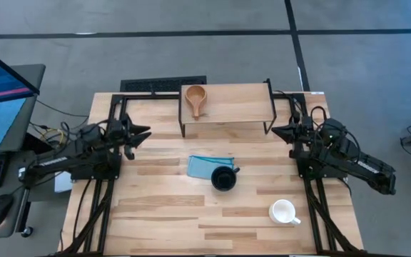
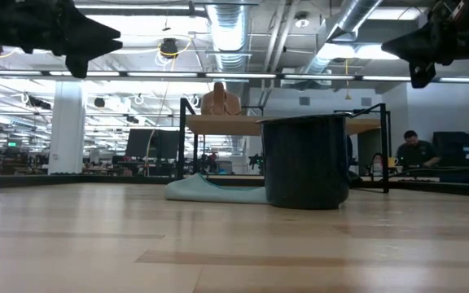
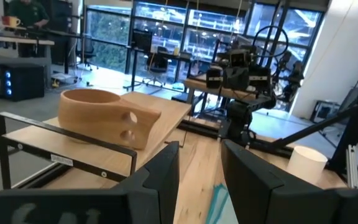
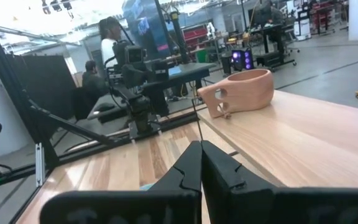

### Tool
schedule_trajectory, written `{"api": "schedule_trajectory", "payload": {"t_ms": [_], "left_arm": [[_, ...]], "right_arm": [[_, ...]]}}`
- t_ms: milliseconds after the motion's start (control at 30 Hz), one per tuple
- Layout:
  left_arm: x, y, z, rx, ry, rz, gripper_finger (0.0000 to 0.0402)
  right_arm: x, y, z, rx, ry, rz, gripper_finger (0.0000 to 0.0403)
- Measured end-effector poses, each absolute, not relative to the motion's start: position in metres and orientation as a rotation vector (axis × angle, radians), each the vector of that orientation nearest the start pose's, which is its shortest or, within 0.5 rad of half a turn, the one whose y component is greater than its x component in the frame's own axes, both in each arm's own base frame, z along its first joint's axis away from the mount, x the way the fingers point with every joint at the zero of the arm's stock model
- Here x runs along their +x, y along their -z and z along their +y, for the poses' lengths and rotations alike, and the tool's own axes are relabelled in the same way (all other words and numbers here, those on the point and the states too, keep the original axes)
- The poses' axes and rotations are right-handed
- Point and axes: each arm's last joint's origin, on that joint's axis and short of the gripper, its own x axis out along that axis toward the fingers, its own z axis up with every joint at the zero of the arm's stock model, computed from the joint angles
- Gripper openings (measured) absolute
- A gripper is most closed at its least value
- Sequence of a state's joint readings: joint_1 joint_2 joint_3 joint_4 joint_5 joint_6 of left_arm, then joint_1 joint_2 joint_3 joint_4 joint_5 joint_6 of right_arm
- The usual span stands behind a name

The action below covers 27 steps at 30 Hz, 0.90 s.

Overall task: Stack small to large cups/mugs on shelf
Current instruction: Put the dark blue mug on the shelf

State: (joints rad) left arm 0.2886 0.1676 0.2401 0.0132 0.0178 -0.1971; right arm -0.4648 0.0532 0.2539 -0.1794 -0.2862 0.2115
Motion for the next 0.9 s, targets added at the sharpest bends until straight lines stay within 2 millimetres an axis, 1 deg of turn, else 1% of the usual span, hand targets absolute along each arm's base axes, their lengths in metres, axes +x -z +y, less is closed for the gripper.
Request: {"api": "schedule_trajectory", "payload": {"t_ms": [133,300,433,533,667,900], "left_arm": [[0.090,-0.224,0.026,-0.212,-0.260,-0.116,0.0109],[0.088,-0.219,0.026,-0.247,-0.262,-0.092,0.0109],[0.088,-0.219,0.026,-0.262,-0.262,-0.090,0.0109],[0.088,-0.219,0.026,-0.264,-0.262,-0.091,0.0109],[0.088,-0.219,0.026,-0.264,-0.263,-0.091,0.0109],[0.088,-0.217,0.026,-0.267,-0.268,-0.073,0.0109]], "right_arm": [[0.075,-0.227,-0.029,0.202,0.178,-0.039,0.0027],[0.075,-0.227,-0.029,0.202,0.185,-0.039,0.0028],[0.075,-0.227,-0.029,0.221,0.184,-0.041,0.0043],[0.075,-0.227,-0.029,0.280,0.183,-0.047,0.0068],[0.075,-0.227,-0.029,0.330,0.182,-0.052,0.0114],[0.075,-0.227,-0.029,0.340,0.180,-0.052,0.0200]]}}
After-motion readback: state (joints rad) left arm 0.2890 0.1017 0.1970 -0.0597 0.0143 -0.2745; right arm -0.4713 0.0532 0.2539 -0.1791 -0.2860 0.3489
